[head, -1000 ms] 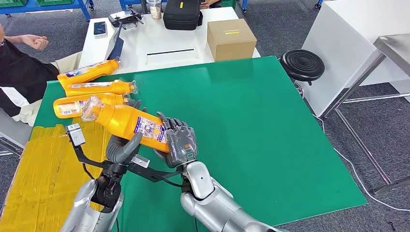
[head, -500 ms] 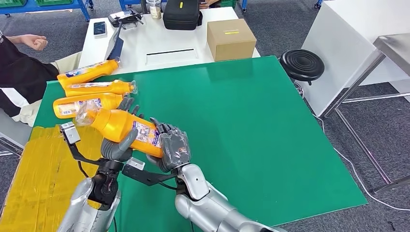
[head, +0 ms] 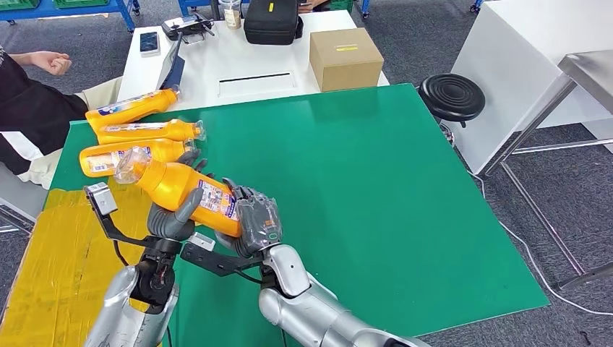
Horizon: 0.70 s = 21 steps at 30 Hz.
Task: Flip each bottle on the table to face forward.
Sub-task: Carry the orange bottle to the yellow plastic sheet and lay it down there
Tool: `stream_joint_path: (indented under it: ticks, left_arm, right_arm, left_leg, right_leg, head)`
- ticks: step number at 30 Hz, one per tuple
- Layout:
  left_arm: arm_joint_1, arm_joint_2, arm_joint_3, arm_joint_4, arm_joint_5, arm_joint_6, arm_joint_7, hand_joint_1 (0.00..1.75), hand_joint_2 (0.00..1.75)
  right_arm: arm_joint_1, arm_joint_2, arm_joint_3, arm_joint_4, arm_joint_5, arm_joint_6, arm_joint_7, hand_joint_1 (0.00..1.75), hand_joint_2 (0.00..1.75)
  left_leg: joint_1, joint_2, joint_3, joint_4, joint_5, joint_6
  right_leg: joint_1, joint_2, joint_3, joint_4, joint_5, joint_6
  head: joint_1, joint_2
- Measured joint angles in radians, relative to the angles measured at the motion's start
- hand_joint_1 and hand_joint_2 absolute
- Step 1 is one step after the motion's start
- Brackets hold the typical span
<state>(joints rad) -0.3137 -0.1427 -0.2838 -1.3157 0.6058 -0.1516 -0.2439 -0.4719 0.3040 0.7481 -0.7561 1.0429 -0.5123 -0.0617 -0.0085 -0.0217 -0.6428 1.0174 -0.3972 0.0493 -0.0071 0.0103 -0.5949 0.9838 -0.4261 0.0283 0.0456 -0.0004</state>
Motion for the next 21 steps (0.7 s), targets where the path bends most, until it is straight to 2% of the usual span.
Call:
stream_joint_path:
  ticks: [16, 17, 19, 20, 21]
  left_arm:
    - [-0.004, 0.0, 0.003, 0.0, -0.005, 0.007, -0.002, 1.75, 1.75]
    - [-0.004, 0.0, 0.003, 0.0, -0.005, 0.007, -0.002, 1.75, 1.75]
    - [-0.005, 0.0, 0.003, 0.0, -0.006, 0.008, -0.002, 1.75, 1.75]
    - [-0.005, 0.0, 0.003, 0.0, -0.007, 0.008, -0.002, 1.75, 1.75]
    - [-0.006, 0.0, 0.003, -0.001, -0.008, 0.009, -0.002, 1.75, 1.75]
  right_arm:
    - [-0.003, 0.002, 0.006, 0.001, -0.049, -0.007, 0.003, 1.75, 1.75]
    - [-0.003, 0.002, 0.004, 0.001, -0.056, -0.007, 0.001, 1.62, 1.75]
    - [-0.001, 0.0, 0.0, -0.002, -0.072, -0.007, -0.005, 0.9, 1.75]
    - [0.001, -0.001, -0.002, -0.005, -0.08, -0.007, -0.009, 0.47, 1.75]
    - [0.004, -0.002, -0.004, -0.01, -0.09, -0.007, -0.014, 0.16, 1.75]
  left_leg:
    - [0.0, 0.0, 0.0, 0.0, 0.0, 0.0]
    - [0.0, 0.0, 0.0, 0.0, 0.0, 0.0]
    - [0.0, 0.0, 0.0, 0.0, 0.0, 0.0]
    - [0.0, 0.0, 0.0, 0.0, 0.0, 0.0]
    - [0.0, 0.0, 0.0, 0.0, 0.0, 0.0]
  right_leg:
    - [0.0, 0.0, 0.0, 0.0, 0.0, 0.0]
    - [0.0, 0.0, 0.0, 0.0, 0.0, 0.0]
    - [0.0, 0.0, 0.0, 0.0, 0.0, 0.0]
    - [0.0, 0.0, 0.0, 0.0, 0.0, 0.0]
    - [0.0, 0.0, 0.0, 0.0, 0.0, 0.0]
  head:
    - [0.0, 0.0]
    - [0.0, 0.0]
    - [0.0, 0.0]
    - [0.0, 0.0]
    - [0.0, 0.0]
